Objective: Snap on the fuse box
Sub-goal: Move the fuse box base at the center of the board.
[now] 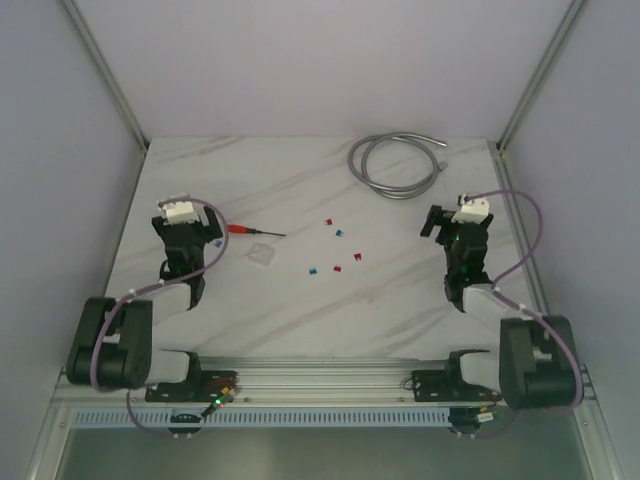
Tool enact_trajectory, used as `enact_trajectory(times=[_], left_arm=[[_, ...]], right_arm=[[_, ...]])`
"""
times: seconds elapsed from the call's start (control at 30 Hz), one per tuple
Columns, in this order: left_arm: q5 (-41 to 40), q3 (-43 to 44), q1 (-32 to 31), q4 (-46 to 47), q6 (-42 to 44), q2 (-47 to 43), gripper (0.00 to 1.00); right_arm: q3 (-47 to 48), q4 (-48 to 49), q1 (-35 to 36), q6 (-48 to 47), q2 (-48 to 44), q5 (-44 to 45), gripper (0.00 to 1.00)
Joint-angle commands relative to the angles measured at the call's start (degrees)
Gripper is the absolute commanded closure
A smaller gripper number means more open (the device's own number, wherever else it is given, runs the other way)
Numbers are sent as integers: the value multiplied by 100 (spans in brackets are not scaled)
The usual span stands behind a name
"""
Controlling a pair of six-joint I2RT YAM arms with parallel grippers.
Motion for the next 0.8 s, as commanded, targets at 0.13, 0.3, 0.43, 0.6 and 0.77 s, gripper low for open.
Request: enact_trajectory(times=[0.13, 0.3, 0.43, 0.6, 0.77], left_arm=[[853, 776, 15, -3186, -1636, -1381, 0], [2114, 678, 9, -3635, -2307, -1869, 0], [2577, 537, -121, -3766, -2627, -2057, 0], [2845, 304, -545, -3800, -2875, -1989, 0], [2728, 108, -1077, -3856, -2945, -2011, 0]], right_arm=[[1175, -4237, 152, 1737, -978, 1478, 0], [1212, -5407, -12, 2500, -1000, 1692, 0], [1013, -5612, -180, 2679, -1061, 1715, 0], [928, -5775, -375, 2827, -990, 1774, 0], [868, -5860, -532, 2992, -975, 1858, 2]])
